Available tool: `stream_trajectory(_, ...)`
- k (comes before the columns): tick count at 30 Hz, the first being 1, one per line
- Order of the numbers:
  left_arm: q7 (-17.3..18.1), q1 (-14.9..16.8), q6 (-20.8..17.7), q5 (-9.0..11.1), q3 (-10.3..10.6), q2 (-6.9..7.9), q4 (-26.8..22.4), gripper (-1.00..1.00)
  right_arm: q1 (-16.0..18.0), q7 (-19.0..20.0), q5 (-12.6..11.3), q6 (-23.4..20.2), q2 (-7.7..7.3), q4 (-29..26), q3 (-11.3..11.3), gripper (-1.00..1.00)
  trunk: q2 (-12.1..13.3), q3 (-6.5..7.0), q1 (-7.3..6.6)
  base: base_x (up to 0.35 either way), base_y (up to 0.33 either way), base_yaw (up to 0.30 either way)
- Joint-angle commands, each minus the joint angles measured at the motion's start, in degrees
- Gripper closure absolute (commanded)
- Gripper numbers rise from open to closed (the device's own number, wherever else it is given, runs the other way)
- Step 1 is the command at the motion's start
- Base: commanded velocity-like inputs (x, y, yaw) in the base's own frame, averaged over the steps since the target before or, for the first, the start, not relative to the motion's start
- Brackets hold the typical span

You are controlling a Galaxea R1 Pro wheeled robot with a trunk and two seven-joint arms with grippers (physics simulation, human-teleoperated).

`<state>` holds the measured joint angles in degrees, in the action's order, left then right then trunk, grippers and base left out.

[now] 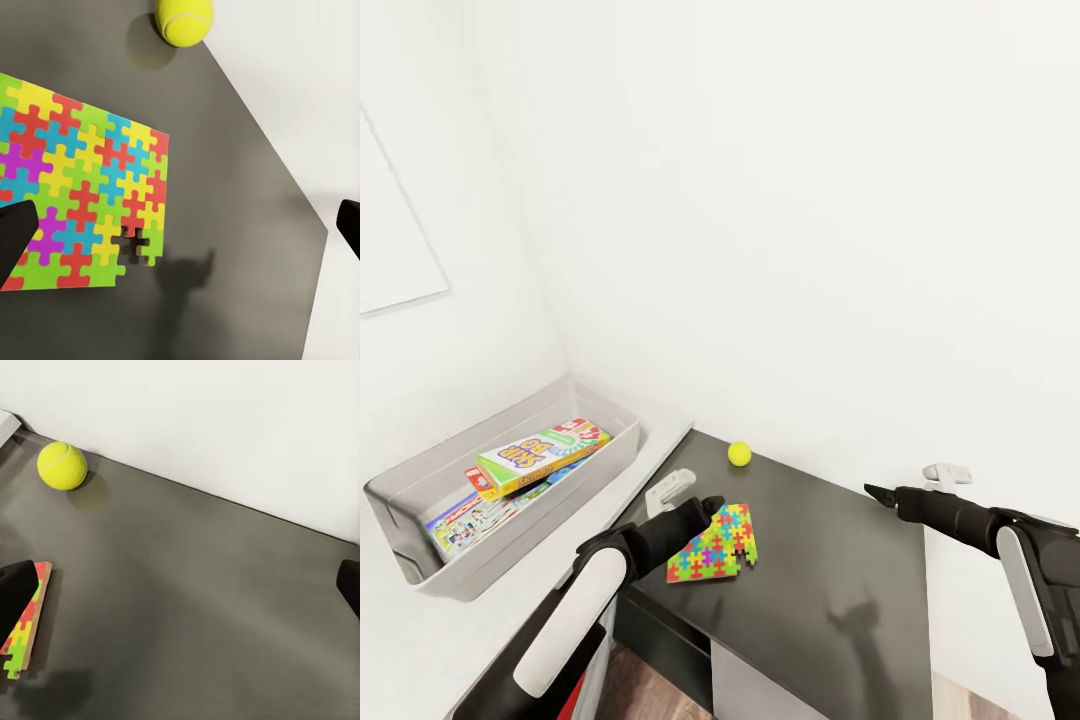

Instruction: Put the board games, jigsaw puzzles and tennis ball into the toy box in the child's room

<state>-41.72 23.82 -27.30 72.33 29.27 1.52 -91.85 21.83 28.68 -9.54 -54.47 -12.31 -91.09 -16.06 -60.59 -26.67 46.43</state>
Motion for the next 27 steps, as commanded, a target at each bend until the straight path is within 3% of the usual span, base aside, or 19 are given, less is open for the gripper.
stream_trajectory(1,-0.46,0.06,0.00,0.39,0.07,0.04,-0.08,-1.00,0.05,0.05,-0.24,-0.37,0.00,-0.03,-0.07,-1.00,-0.04,-0.06,0.00,0.000,0.000,0.000)
stream_trajectory(16,-0.28,0.33,-0.04,0.38,0.21,0.29,-0.10,-1.00,0.07,0.08,-0.25,-0.39,-0.33,-0.10,-0.27,-1.00,-0.04,-0.06,0.00,0.000,0.000,0.000)
stream_trajectory(27,-0.10,1.55,-0.38,0.50,-1.92,1.08,-0.16,-1.00,2.20,0.06,-0.36,-0.91,-0.28,-1.01,-0.32,-1.00,-0.04,-0.06,0.00,0.000,0.000,0.000)
